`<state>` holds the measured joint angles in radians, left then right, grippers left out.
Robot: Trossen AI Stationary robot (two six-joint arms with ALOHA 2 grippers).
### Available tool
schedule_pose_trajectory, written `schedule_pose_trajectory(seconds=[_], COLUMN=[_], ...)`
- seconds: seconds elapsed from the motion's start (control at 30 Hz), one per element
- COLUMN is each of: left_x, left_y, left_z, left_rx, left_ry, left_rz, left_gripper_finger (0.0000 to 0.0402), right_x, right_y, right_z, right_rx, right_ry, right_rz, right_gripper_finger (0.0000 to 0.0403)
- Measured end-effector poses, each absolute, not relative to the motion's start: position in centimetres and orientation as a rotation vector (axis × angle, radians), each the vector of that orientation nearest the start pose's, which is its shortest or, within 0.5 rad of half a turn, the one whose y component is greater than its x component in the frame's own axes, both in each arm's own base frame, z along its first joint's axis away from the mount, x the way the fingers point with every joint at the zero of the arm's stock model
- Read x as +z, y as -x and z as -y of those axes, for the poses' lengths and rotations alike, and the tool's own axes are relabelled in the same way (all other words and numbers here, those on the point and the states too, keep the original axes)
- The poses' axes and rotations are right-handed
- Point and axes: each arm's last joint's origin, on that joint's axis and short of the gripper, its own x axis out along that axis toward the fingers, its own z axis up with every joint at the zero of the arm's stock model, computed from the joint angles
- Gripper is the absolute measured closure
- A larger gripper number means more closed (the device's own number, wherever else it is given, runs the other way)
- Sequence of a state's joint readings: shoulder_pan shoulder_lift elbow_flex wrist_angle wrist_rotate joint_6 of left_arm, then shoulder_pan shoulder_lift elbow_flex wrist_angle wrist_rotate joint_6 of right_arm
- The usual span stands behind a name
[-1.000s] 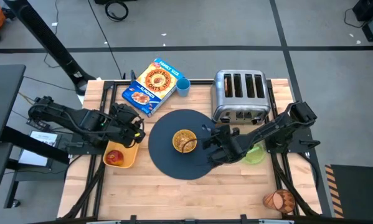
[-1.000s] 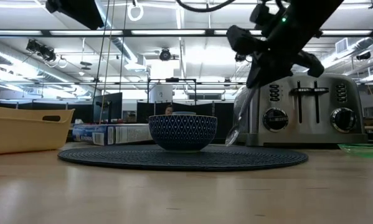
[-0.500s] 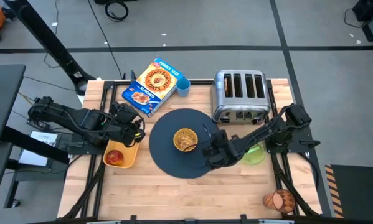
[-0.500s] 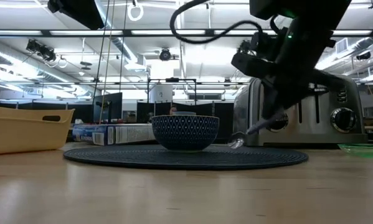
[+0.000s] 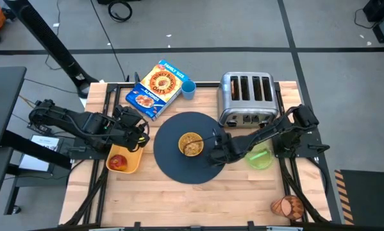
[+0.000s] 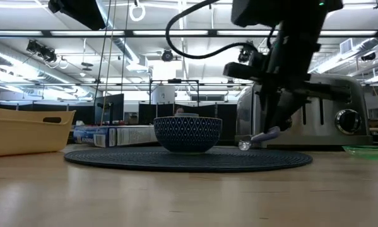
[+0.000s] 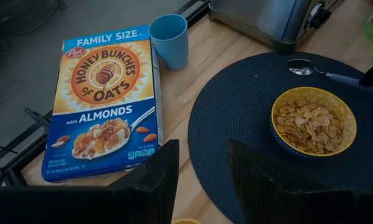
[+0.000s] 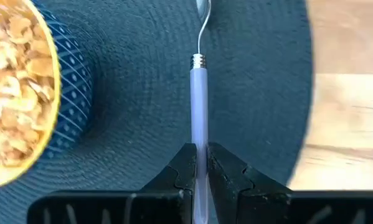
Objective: Arrange a breakfast setting
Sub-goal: Put the spoon on the mat to the right of the bowl
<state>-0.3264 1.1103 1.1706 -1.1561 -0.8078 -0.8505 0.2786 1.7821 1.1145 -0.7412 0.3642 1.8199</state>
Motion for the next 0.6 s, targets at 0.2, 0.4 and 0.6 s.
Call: schedule_pose_trajectory(seconds=[0.2,0.4,0.6], left_x=[33.7,33.7,33.7], left_y=[-18.1,-18.1,-18.1], left_z=[3.9,3.9,3.9], left_rx=[0.766,0.766,0.766], left_ry=[0.182,0.183,0.182], left_rz=[-0.662,-0.661,-0.661], left_gripper_finger=[0.0258,0.0258,0.0258], right_x=[16.3,14.4,13.9], right_y=[-31.5,-30.9,-30.7], right_z=[-6.3,-5.8,-5.8], right_rx=[-1.17,-1.145,-1.111], right_ry=[-1.136,-1.268,-1.26], right_rz=[-0.842,-0.908,-0.933], right_gripper_finger=[0.0368,0.038,0.0385])
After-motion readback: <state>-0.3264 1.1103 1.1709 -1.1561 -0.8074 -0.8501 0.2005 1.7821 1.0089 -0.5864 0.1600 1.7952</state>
